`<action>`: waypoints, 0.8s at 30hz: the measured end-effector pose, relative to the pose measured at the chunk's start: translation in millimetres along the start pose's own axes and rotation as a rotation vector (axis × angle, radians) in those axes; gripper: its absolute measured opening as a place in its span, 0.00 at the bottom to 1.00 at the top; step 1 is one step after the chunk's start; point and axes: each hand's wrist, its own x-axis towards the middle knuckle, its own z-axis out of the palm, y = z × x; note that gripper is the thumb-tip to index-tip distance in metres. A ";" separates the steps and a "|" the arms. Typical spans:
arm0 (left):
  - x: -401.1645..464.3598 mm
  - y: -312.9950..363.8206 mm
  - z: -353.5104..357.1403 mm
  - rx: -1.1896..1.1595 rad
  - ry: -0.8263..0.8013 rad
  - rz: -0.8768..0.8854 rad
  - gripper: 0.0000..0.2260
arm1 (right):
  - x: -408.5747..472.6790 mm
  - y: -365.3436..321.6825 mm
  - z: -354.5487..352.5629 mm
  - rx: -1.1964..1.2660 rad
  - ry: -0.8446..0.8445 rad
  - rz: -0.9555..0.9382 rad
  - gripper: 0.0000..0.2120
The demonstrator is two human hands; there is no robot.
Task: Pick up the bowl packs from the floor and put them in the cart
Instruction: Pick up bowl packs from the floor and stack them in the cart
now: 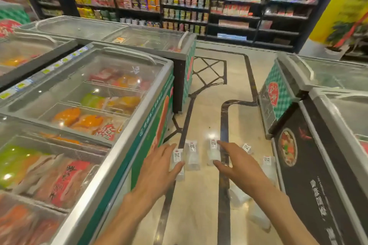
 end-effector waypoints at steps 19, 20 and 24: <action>421.2 -147.0 252.8 0.068 -0.270 -0.292 0.30 | 484.5 184.5 117.2 0.091 -0.322 0.053 0.37; 440.1 -157.5 274.9 0.084 -0.289 -0.325 0.29 | 505.8 193.6 132.3 0.071 -0.323 0.044 0.36; 479.5 -187.1 356.6 0.013 -0.299 -0.457 0.32 | 558.2 220.5 175.8 0.014 -0.366 0.053 0.34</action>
